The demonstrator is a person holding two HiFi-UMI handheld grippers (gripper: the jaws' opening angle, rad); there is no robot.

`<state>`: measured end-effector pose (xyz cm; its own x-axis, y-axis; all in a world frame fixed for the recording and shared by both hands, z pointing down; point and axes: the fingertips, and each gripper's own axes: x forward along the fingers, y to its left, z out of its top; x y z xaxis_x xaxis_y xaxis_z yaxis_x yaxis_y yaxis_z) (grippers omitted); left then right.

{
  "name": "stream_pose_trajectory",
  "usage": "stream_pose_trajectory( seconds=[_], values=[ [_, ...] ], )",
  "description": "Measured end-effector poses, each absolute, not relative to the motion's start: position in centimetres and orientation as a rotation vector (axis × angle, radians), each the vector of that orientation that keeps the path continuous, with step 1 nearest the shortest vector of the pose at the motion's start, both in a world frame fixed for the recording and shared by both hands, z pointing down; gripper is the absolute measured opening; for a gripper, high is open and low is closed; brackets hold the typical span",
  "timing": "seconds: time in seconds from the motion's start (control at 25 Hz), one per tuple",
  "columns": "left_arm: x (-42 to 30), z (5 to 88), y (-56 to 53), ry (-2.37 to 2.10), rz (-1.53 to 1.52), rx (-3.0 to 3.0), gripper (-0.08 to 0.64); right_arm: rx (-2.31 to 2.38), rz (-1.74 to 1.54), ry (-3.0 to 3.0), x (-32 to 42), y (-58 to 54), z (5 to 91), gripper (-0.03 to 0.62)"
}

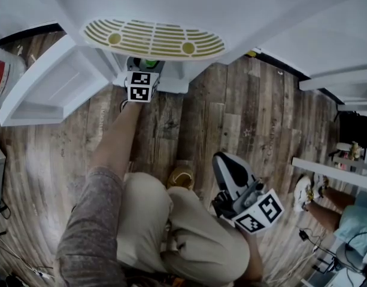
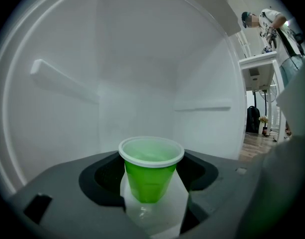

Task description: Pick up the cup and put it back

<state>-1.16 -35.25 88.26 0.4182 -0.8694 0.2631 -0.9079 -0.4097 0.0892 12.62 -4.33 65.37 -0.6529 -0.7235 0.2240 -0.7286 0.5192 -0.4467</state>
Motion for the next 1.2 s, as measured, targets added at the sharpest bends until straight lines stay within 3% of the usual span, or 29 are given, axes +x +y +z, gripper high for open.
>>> stream_pose_trajectory(
  seconds=[0.44, 1.2],
  values=[
    [-0.6, 89.0, -34.3, -1.527, 0.315, 2.423, 0.356, 1.302, 0.803, -2.728, 12.6, -4.4, 65.4, 0.002],
    [-3.8, 84.6, -23.7, -1.291, 0.261, 2.442, 0.356, 1.428, 0.740, -2.655, 13.1, -5.5, 65.6, 0.002]
  ],
)
